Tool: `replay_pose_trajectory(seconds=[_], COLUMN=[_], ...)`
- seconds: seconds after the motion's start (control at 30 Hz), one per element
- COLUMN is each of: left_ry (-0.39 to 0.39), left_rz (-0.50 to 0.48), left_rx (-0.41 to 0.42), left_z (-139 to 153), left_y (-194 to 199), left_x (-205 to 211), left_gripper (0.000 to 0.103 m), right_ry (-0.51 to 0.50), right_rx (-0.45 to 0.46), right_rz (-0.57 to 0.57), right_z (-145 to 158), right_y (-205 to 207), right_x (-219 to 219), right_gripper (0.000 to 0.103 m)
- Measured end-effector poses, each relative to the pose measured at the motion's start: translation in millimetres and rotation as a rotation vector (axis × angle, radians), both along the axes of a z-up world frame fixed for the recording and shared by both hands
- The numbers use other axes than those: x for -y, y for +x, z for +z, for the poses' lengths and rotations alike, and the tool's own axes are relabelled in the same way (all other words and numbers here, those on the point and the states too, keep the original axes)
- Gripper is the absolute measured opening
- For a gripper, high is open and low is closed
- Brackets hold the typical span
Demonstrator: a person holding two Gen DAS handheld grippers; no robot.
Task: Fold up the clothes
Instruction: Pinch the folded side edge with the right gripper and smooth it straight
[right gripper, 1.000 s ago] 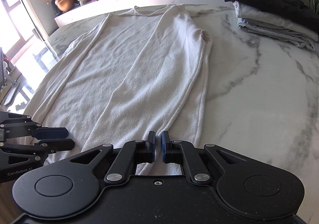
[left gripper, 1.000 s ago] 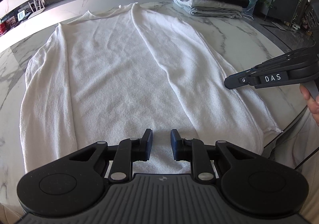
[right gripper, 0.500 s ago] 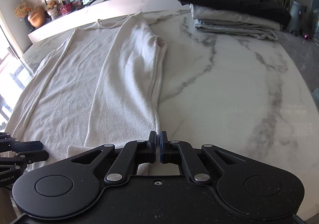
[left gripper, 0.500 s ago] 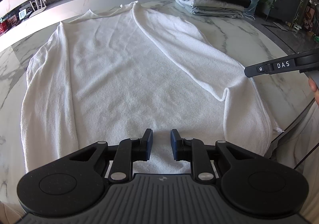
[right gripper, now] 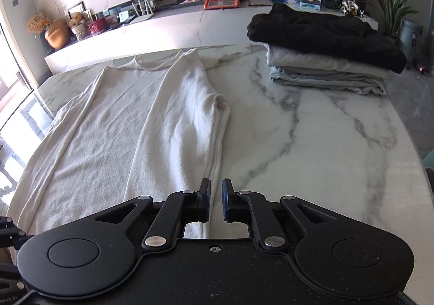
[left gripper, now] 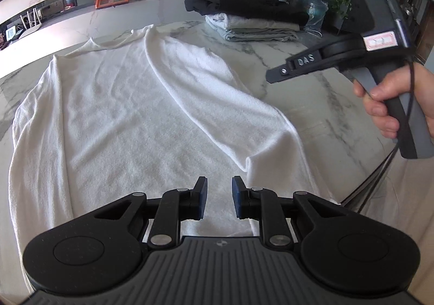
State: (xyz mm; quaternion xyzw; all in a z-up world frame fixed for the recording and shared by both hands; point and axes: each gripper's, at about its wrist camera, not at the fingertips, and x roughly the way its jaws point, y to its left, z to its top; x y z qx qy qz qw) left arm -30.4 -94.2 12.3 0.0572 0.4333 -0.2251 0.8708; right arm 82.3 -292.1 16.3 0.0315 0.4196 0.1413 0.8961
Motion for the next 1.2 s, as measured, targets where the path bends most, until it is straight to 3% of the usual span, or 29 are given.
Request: replay_pose_trajectory(seconds=[0.17,0.23,0.3,0.43,0.47,0.5,0.6,0.8,1.03,1.2], left_ry=[0.013,0.012,0.009,0.011,0.012,0.010,-0.002,-0.024,-0.016,-0.020], left_rz=[-0.031,-0.030,-0.030,-0.028,-0.027,-0.025,-0.021,-0.010,-0.014,-0.009], left_rx=[-0.049,-0.057,-0.067,-0.088,-0.093,-0.097,-0.112,-0.126,-0.118,-0.102], left_z=[-17,-20,-21,-21,-21,-20,-20,-21,-19,-13], left_y=[-2,-1,0,3,4,5,7,10,8,-1], left_x=[13,12,11,11,11,10,8,1,2,-3], left_gripper=[0.018,0.018,0.018,0.018,0.018,0.018,0.017,0.014,0.014,0.014], right_ry=[-0.028,-0.029,-0.036,-0.035,-0.034,-0.035,-0.054,-0.136,-0.091,-0.043], right_rx=[0.024,0.020,0.018,-0.013,-0.021,-0.030,-0.028,0.018,-0.003,0.001], right_rz=[0.070,0.090,0.097,0.104,0.099,0.095,0.085,-0.003,0.002,-0.017], right_z=[-5,-8,-11,-23,-25,-28,-30,-33,-37,-17], right_y=[45,65,81,103,105,107,107,115,116,83], right_x=[-10,-14,-17,-24,-25,-26,-29,-24,-16,-1], right_gripper=[0.009,0.013,0.024,0.022,0.009,0.005,0.003,0.002,0.004,0.009])
